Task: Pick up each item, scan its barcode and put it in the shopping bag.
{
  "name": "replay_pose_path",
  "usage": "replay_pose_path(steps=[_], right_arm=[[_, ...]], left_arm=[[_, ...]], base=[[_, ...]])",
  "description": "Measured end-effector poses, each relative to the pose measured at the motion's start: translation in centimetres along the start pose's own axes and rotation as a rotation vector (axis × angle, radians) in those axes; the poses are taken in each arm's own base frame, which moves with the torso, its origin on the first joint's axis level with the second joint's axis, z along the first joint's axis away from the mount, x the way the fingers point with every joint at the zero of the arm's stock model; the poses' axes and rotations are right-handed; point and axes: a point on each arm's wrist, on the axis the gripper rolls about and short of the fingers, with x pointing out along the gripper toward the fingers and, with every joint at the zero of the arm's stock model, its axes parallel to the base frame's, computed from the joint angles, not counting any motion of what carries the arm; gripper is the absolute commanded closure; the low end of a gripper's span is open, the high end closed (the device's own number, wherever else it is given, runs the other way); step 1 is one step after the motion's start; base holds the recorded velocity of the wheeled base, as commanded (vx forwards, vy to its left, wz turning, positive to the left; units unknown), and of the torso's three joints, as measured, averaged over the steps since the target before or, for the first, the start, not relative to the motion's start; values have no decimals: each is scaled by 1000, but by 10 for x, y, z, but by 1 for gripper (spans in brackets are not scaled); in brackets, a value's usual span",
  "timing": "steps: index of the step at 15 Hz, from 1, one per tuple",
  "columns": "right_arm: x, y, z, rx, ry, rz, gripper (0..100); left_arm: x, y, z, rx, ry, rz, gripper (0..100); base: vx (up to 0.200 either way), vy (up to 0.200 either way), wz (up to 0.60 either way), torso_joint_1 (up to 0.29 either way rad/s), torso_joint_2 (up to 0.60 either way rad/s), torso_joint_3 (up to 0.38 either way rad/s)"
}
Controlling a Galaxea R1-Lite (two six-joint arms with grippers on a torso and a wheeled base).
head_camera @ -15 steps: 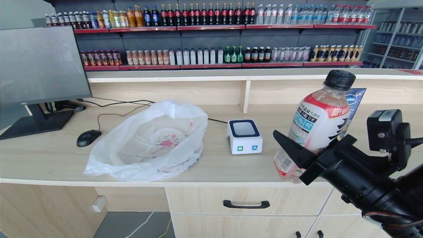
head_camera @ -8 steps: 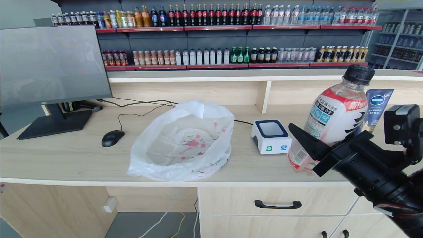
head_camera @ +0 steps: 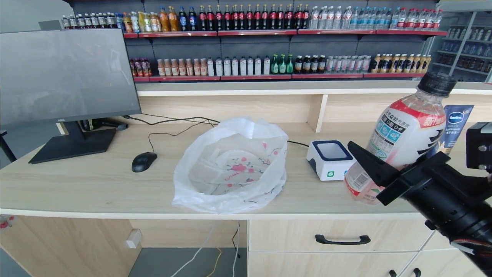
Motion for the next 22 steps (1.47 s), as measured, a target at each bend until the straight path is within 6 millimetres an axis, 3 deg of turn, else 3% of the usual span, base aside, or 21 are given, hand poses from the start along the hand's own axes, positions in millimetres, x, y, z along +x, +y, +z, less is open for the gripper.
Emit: replay_pose_path(steps=[7,11,17,22], right_arm=[[6,0,5,4,-31,-1,100],[7,-1,5,3,-29,-3,100],[7,-10,4,-11,-29,-47,100],[8,-18,2,-25,-20,-83,100]], left_arm=[[0,0,0,-3,2,0,0],[0,0,0,0,0,0,0],[0,0,0,-4,1,1,0],[0,0,0,-4,0,2,0]], base=[[0,171,0,3,-1,3],[0,0,0,0,0,0],[200,0,0,-1,0,3],[0,0,0,0,0,0]])
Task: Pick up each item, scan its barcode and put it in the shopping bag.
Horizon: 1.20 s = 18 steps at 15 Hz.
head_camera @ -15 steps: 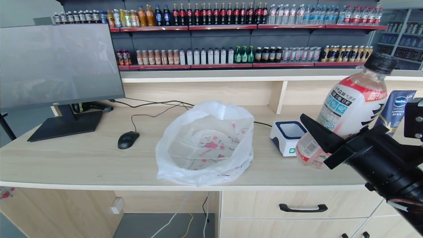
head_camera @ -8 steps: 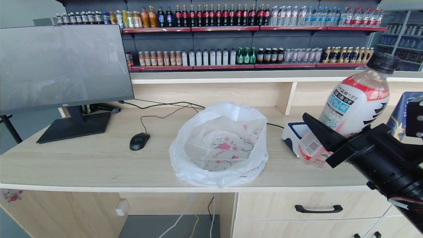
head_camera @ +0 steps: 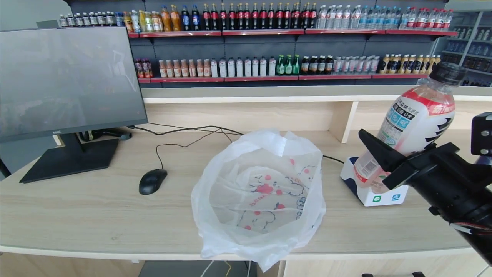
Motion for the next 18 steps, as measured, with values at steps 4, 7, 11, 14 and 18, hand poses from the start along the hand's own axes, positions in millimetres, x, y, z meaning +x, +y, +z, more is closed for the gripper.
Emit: replay_pose_path(steps=[4,7,11,14,18], right_arm=[[2,-8,-5,-76,18,-17,100],[5,-30,-8,-246,13,66,100],[25,-55,-7,-606,-46,111,100],[35,-59,-14,-772,-44,103,100],[27,-58,-37,-918,16,196,100]], left_arm=[[0,0,0,-1,-1,-1,0],[0,0,0,-2,-1,-1,0],[0,0,0,-3,-1,-1,0],[0,0,0,-1,-1,-1,0],[0,0,0,-1,-1,-2,0]], base=[[0,0,0,0,0,0],[0,0,0,0,0,0],[0,0,0,0,0,0],[0,0,0,0,0,0],[0,0,0,0,0,0]])
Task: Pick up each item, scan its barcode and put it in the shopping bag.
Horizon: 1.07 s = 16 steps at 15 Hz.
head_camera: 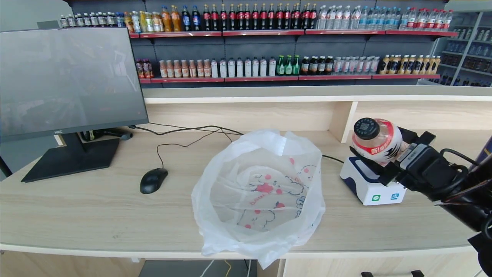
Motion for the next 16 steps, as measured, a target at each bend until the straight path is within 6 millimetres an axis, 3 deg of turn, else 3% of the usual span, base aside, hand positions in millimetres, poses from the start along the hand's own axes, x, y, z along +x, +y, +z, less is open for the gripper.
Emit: replay_pose_path(steps=[4,16], right_arm=[[-5,5,-4,-130,-16,47,100],[-8,-4,-19,-391,-54,66,100]], left_arm=[[0,0,0,-1,0,0,0],[0,0,0,-4,0,1,0]], base=[[0,0,0,0,0,0],[0,0,0,0,0,0]])
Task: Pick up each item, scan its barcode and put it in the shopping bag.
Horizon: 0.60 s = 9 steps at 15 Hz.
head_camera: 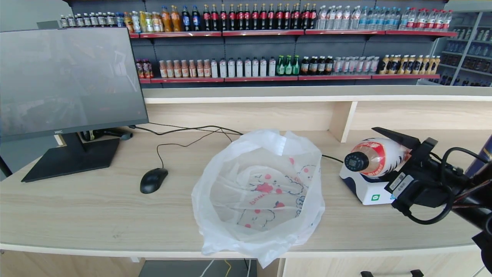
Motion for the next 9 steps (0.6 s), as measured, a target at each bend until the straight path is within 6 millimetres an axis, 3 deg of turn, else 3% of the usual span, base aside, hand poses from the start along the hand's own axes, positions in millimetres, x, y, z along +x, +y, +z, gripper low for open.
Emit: replay_pose_path(steps=[9], right_arm=[[3,16,-14,-14,11,57,100]], left_arm=[[0,0,0,0,0,0,0]], base=[[0,0,0,0,0,0]])
